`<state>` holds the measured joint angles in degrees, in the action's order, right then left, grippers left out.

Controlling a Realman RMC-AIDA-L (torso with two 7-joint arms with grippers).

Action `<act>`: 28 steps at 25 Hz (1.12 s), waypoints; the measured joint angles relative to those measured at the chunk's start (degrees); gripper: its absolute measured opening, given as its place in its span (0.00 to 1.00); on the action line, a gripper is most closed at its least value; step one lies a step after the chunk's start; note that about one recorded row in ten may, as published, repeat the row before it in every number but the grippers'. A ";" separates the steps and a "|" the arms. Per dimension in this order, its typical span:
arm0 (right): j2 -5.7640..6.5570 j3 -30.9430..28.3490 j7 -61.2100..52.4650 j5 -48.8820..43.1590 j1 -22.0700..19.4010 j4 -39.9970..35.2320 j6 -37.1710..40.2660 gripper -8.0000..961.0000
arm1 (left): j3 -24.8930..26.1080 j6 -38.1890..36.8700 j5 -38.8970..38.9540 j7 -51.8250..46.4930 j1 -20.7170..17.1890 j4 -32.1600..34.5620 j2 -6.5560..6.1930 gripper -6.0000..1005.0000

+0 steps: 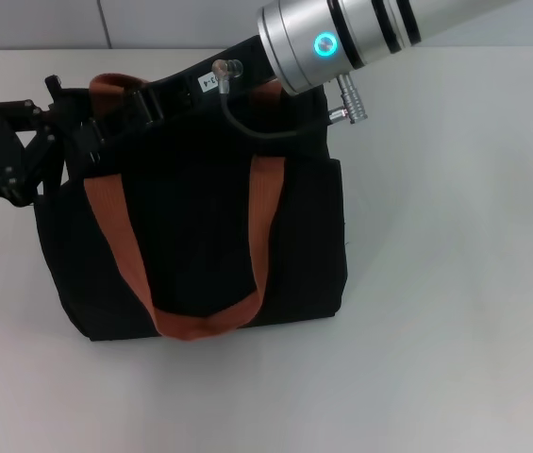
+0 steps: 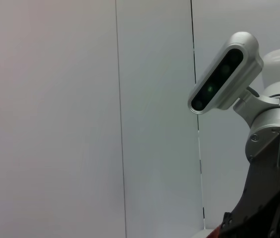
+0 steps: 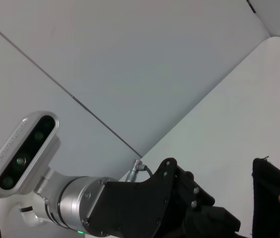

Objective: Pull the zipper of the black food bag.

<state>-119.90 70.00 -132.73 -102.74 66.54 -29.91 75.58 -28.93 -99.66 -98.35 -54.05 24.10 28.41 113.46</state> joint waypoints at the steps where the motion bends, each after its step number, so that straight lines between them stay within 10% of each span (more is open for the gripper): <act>1: 0.00 0.24 0.00 0.08 0.10 0.03 -0.15 0.32 | 0.10 0.00 0.00 0.00 0.14 -0.03 0.00 0.04; 28: 0.02 3.01 0.51 2.37 0.11 0.11 -1.06 0.25 | 0.30 0.61 0.01 -0.26 2.27 -0.14 0.70 0.04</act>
<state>-119.88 73.02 -132.23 -100.38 66.65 -29.80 74.52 -28.63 -99.05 -98.34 -54.32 26.37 28.27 114.16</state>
